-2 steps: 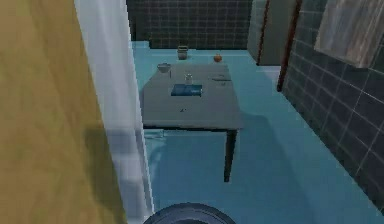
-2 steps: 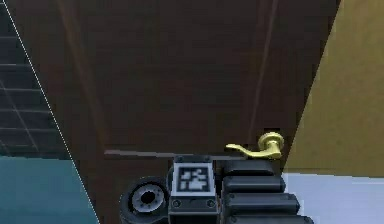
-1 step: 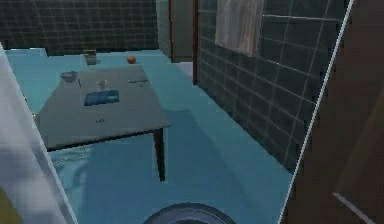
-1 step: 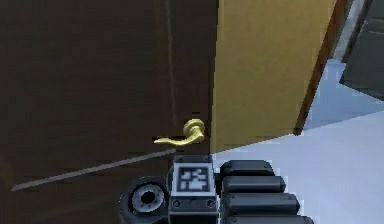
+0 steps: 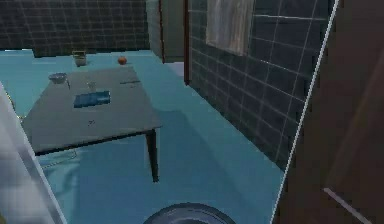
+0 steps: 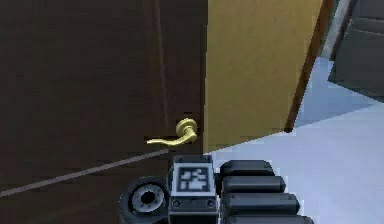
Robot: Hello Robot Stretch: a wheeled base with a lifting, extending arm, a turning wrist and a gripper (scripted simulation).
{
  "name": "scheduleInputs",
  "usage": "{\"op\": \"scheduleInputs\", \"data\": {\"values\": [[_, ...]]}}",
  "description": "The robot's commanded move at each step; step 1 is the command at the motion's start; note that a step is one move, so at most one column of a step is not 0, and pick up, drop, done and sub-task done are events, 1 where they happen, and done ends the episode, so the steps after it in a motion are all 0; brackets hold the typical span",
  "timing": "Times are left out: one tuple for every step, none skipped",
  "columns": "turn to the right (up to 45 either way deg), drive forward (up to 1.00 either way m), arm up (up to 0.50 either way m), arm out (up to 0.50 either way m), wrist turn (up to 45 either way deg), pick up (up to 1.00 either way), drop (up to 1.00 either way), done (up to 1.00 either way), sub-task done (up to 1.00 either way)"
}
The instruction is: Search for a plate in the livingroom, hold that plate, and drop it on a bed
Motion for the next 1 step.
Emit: {"op": "scheduleInputs", "data": {"values": [[21.0, 0.00, 0.00, 0.00, 0.0, 0.00, 0.00, 0.00, 0.00]]}}
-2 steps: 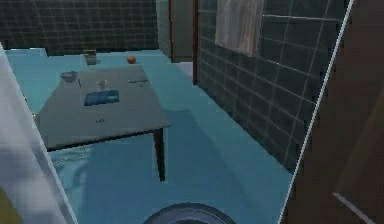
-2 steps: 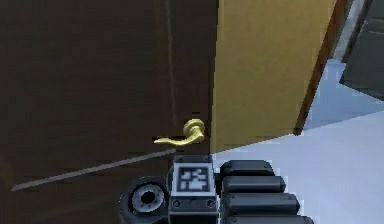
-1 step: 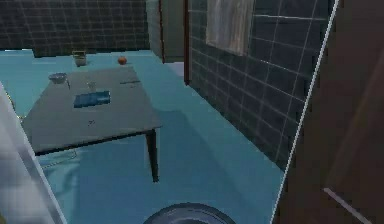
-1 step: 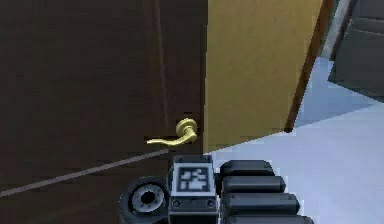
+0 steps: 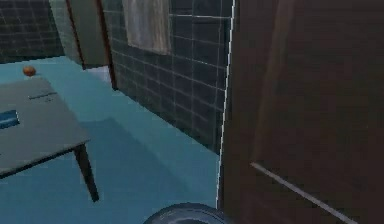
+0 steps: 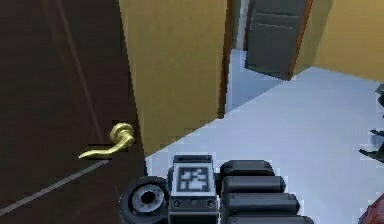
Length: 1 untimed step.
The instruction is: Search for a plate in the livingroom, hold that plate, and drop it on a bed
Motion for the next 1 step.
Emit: {"op": "scheduleInputs", "data": {"values": [[0.0, 0.40, 0.00, 0.00, 0.0, 0.00, 0.00, 0.00, 0.00]]}}
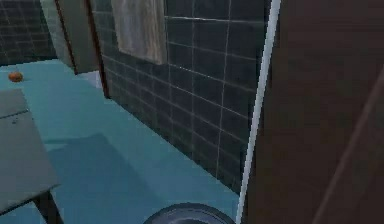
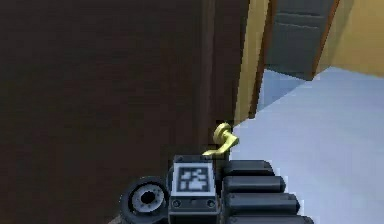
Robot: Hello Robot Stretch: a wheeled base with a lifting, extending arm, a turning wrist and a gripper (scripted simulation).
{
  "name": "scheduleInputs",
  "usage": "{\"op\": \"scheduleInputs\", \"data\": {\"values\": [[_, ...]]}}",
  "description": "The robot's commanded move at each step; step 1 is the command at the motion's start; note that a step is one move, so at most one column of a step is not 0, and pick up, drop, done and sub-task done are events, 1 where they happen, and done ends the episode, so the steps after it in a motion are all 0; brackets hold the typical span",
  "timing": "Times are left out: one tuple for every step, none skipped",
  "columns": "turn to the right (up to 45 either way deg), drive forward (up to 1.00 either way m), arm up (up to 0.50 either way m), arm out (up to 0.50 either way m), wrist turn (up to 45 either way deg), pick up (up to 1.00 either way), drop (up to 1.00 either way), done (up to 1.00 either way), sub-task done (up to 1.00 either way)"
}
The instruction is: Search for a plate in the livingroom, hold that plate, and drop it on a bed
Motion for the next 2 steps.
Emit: {"op": "scheduleInputs", "data": {"values": [[-36.0, 0.00, 0.00, 0.00, 0.0, 0.00, 0.00, 0.00, 0.00], [0.0, 0.40, 0.00, 0.00, 0.0, 0.00, 0.00, 0.00, 0.00]]}}
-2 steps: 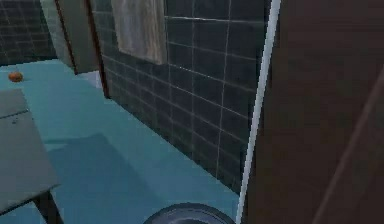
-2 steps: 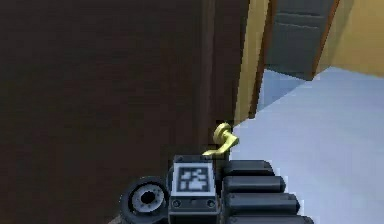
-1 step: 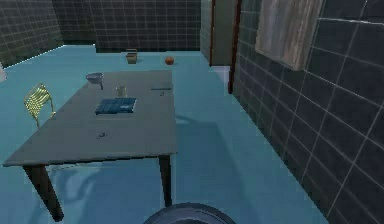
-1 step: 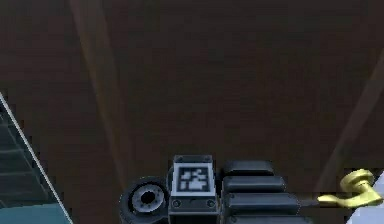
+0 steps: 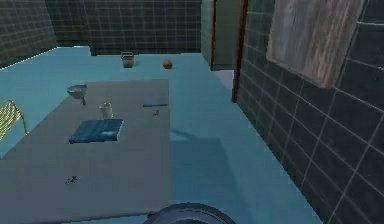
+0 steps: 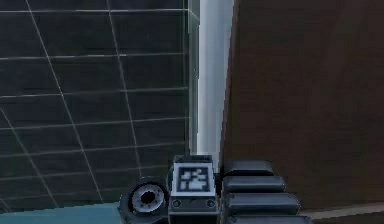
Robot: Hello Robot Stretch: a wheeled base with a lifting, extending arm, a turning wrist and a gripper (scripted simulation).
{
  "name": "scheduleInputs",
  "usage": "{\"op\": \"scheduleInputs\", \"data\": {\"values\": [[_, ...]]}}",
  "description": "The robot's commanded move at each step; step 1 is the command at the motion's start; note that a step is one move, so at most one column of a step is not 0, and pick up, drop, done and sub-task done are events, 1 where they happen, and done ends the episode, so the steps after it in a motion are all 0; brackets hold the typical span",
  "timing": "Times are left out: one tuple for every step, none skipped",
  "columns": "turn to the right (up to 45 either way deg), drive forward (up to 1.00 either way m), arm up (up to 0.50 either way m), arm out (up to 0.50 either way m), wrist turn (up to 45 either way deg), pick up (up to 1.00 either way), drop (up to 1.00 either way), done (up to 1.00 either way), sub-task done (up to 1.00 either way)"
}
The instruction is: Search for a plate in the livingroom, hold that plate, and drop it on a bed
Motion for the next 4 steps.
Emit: {"op": "scheduleInputs", "data": {"values": [[-45.0, 0.00, 0.00, 0.00, 0.0, 0.00, 0.00, 0.00, 0.00], [-6.0, 0.00, 0.00, 0.00, 0.0, 0.00, 0.00, 0.00, 0.00], [0.0, 0.20, 0.00, 0.00, 0.0, 0.00, 0.00, 0.00, 0.00], [45.0, 0.00, 0.00, 0.00, 0.0, 0.00, 0.00, 0.00, 0.00]]}}
